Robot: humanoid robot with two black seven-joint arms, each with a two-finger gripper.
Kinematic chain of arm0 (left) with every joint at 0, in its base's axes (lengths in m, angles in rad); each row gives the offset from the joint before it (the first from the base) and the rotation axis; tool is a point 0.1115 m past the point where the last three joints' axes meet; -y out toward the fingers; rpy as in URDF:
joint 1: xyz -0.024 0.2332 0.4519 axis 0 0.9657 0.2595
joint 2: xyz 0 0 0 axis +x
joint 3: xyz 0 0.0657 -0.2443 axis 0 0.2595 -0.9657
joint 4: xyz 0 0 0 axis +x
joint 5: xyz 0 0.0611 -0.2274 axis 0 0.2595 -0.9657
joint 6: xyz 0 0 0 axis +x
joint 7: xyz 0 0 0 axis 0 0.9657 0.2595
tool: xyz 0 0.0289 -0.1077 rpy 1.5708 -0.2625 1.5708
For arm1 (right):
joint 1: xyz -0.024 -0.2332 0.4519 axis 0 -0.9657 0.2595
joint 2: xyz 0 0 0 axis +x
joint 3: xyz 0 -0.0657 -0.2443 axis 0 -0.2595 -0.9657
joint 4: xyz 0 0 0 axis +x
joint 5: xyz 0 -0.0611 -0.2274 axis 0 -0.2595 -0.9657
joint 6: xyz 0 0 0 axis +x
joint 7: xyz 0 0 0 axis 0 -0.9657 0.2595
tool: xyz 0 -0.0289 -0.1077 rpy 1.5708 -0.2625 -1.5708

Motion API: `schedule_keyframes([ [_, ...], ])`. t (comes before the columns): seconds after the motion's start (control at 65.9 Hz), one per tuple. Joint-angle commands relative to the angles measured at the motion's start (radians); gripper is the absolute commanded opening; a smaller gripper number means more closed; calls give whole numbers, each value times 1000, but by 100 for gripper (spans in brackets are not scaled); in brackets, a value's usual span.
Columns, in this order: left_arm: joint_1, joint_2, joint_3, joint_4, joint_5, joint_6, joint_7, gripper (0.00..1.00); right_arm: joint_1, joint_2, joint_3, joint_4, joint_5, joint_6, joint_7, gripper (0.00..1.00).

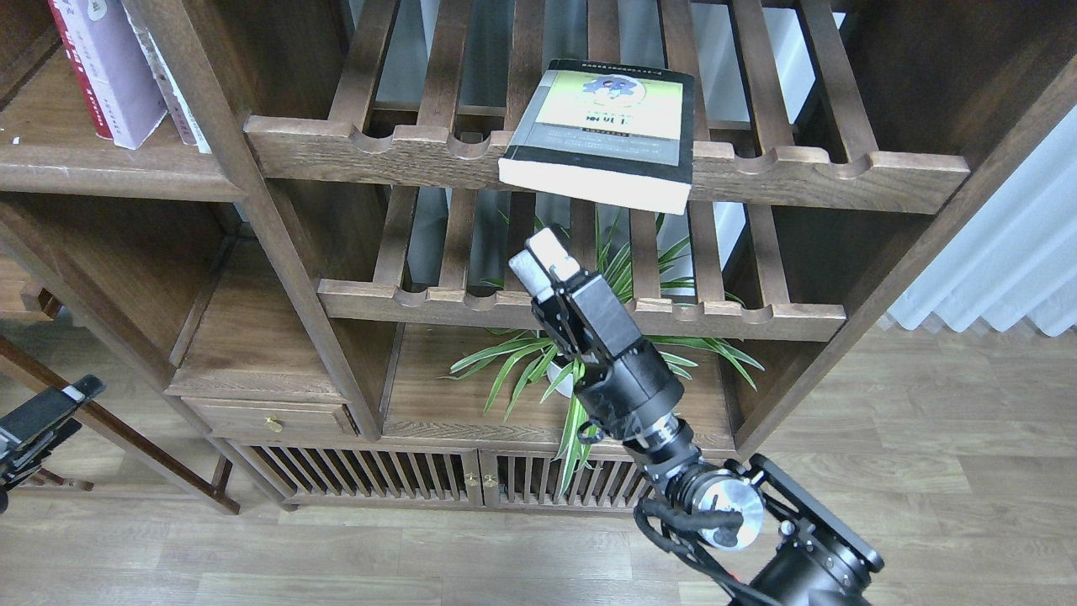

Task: Organize books on shelf
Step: 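Hook the dark book's near edge with the right gripper and tip it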

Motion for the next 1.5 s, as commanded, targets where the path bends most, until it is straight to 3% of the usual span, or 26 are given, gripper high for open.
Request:
schedule_keyframes([
  [0.0,-1,1,-2,2,0,0,-1,94,14,0,19,-2,-1,0,-3,97],
  [0.804,-3,12,-9,2,0,0,-2,97,17,0,88,-8,1,0,-9,95],
  [1.032,-3,12,-8,0,0,0,-2,97,16,0,110,-11,5,0,-9,82],
  [1.487,-6,12,-8,2,0,0,-4,98,3,0,116,-17,5,0,-9,67],
])
